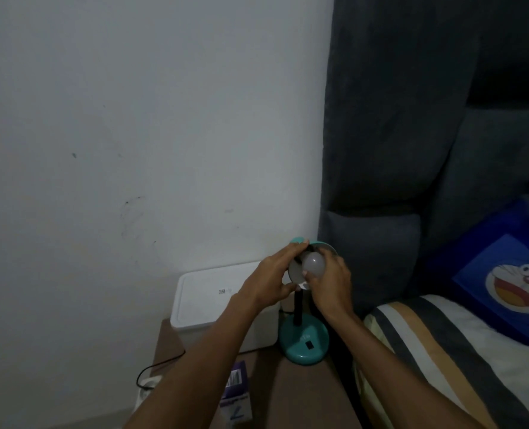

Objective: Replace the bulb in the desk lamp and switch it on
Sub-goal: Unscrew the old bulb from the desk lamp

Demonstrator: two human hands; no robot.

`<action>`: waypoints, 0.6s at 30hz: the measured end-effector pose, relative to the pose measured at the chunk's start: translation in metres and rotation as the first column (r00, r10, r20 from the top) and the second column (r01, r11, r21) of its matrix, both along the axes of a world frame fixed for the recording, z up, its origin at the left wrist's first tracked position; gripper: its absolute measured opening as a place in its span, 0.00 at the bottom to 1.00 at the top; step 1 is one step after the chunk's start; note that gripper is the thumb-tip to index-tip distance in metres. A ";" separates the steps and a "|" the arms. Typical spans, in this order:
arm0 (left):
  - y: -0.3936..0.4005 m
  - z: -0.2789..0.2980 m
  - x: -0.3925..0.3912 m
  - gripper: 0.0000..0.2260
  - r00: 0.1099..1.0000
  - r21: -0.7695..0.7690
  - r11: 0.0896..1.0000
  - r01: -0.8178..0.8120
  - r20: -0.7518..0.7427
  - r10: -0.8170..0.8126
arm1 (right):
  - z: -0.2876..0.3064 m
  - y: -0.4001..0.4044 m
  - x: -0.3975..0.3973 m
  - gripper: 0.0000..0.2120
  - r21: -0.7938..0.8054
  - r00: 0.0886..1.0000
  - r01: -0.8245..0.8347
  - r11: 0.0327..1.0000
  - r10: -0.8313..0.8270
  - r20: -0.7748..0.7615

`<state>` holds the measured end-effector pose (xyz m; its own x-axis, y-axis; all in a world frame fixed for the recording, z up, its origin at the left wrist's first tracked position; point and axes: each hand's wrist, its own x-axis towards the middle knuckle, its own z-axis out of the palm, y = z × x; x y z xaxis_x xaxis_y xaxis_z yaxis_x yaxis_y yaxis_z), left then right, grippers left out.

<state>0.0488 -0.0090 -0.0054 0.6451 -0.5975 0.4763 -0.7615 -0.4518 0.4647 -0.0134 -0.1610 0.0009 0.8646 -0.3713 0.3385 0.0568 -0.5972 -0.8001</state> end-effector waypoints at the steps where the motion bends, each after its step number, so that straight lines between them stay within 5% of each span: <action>1: 0.000 0.000 0.001 0.44 1.000 0.004 1.000 -0.004 0.003 0.004 | 0.001 -0.001 -0.001 0.27 -0.003 1.000 0.002 1.000 -0.002 -0.006; 18: 0.002 0.011 -0.014 0.51 0.997 0.137 0.989 -0.057 -0.042 0.063 | 0.008 -0.013 -0.030 0.25 -0.129 0.997 0.043 0.991 -0.051 -0.056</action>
